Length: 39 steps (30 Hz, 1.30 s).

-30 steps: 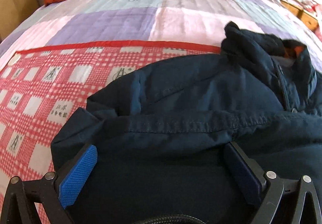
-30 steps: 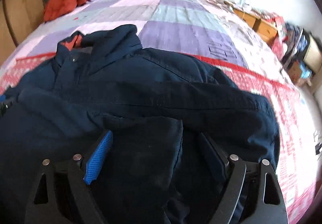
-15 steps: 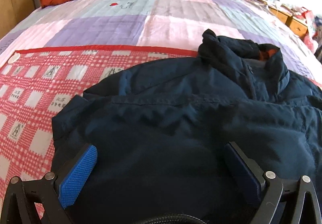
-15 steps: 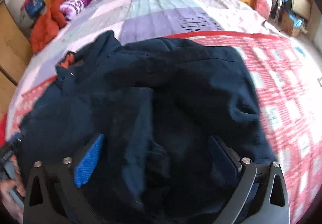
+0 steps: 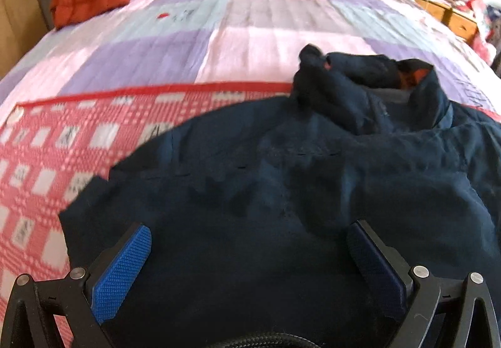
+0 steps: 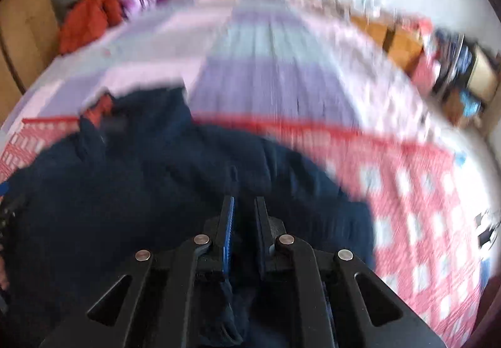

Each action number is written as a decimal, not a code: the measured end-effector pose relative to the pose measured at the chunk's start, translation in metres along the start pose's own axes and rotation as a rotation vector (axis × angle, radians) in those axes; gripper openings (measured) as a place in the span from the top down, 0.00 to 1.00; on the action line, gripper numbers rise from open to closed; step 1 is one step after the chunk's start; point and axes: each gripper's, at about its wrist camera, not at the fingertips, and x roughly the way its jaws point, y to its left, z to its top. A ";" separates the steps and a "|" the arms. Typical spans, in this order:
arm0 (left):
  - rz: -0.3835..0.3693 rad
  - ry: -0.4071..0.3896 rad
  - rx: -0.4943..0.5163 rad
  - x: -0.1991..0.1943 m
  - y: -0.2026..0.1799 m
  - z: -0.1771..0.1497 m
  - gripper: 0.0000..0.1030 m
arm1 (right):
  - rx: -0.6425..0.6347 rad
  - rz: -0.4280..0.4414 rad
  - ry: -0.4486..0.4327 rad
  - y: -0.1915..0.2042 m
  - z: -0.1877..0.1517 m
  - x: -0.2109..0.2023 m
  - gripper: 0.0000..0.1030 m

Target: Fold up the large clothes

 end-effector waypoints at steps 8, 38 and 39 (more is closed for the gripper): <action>-0.084 -0.131 -0.005 -0.028 -0.018 0.015 0.00 | -0.071 -0.031 -0.281 0.048 0.000 -0.069 0.78; 0.132 0.085 -0.077 -0.016 0.073 -0.035 0.00 | -0.224 -0.061 -0.029 0.060 -0.045 -0.015 0.58; 0.113 0.067 -0.079 -0.027 0.070 -0.039 0.00 | -0.227 -0.072 -0.052 0.063 -0.050 -0.026 0.58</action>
